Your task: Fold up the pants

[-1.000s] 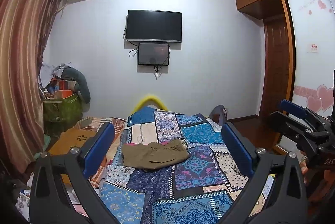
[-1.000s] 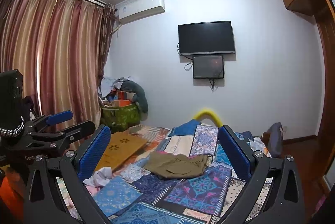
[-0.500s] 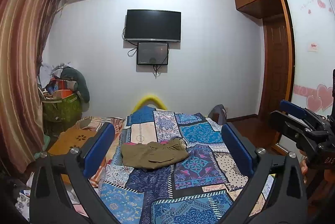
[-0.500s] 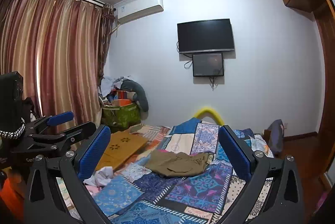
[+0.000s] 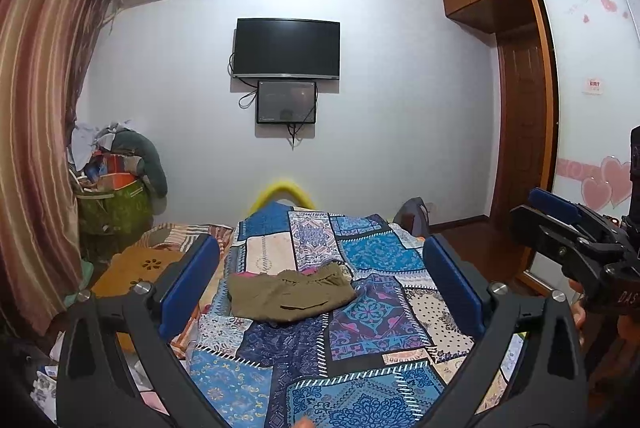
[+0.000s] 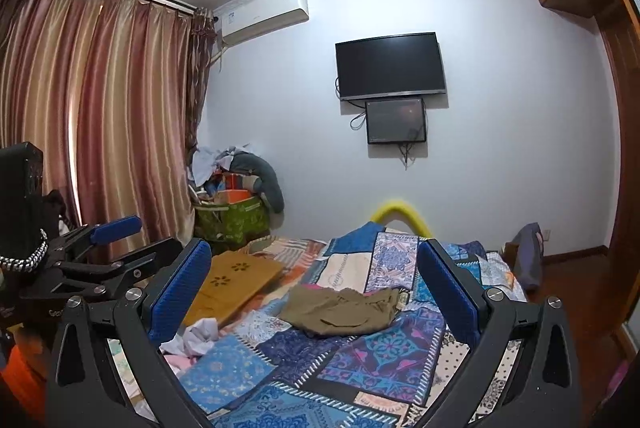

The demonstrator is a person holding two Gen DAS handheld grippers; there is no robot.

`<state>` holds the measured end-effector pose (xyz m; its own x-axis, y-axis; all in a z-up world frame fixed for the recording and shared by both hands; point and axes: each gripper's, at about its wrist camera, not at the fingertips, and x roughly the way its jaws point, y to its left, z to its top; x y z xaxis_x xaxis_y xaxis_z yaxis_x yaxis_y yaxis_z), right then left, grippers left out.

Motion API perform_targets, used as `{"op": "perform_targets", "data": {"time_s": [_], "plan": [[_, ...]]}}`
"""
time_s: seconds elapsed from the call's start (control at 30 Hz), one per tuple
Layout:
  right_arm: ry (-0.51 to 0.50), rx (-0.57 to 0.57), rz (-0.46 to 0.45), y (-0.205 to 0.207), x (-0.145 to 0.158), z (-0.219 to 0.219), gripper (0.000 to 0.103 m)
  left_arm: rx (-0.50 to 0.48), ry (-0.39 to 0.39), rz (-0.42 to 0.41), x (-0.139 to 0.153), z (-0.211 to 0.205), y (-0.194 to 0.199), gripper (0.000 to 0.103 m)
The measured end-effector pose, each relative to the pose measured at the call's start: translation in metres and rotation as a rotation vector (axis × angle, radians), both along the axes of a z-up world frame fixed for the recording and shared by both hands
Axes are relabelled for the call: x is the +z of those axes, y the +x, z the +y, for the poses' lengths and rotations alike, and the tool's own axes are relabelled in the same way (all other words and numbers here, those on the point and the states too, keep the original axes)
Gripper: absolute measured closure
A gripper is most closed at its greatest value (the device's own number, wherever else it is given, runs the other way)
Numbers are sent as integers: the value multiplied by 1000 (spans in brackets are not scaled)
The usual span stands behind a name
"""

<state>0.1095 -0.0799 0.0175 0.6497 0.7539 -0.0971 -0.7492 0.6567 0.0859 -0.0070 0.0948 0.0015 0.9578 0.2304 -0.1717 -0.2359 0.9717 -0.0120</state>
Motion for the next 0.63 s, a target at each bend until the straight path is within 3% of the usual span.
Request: {"op": "perform_targets", "data": {"time_s": [0.63], "plan": [[4,-3,3,-1,-3,-4,1,-17,-11,12,2,3,3,0]]}}
